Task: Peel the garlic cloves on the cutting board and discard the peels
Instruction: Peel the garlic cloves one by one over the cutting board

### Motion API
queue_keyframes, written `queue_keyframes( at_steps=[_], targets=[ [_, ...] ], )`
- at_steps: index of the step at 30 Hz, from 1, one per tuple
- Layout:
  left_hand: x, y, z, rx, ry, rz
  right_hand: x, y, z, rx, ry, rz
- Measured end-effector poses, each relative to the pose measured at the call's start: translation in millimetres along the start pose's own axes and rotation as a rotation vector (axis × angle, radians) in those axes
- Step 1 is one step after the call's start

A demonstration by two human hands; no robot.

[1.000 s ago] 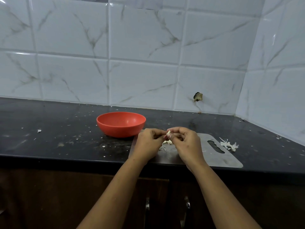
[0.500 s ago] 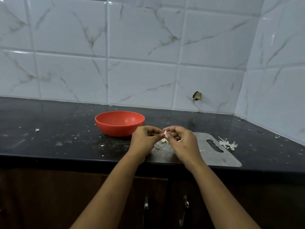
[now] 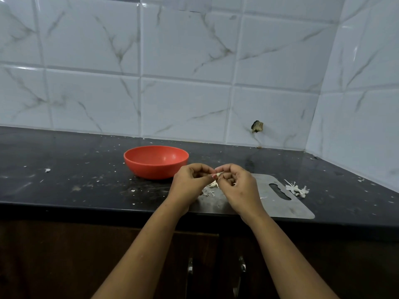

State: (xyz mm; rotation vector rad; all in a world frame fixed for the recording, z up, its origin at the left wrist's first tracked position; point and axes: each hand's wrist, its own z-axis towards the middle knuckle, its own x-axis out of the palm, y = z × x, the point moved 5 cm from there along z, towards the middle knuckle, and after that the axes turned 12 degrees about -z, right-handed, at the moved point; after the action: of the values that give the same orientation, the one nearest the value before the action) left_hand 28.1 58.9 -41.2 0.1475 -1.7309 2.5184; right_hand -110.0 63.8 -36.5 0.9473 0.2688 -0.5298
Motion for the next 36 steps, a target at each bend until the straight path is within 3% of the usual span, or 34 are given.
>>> queue_keyframes(
  at_steps=[11,20,28,36],
  targets=[
    [-4,1,2,0.039,-0.083,0.014,-1,2,-2,-0.013,-0.014,0.001],
    [-6,1,1,-0.004,-0.121,-0.042,-8,-5,0,0.059,-0.149,0.038],
    [-8,6,3,-0.100,-0.146,-0.123,-8,-6,2,0.064,-0.194,-0.095],
    [-13,10,6,-0.113,-0.225,-0.139,-4,-6,3,0.085,-0.087,-0.193]
  ],
)
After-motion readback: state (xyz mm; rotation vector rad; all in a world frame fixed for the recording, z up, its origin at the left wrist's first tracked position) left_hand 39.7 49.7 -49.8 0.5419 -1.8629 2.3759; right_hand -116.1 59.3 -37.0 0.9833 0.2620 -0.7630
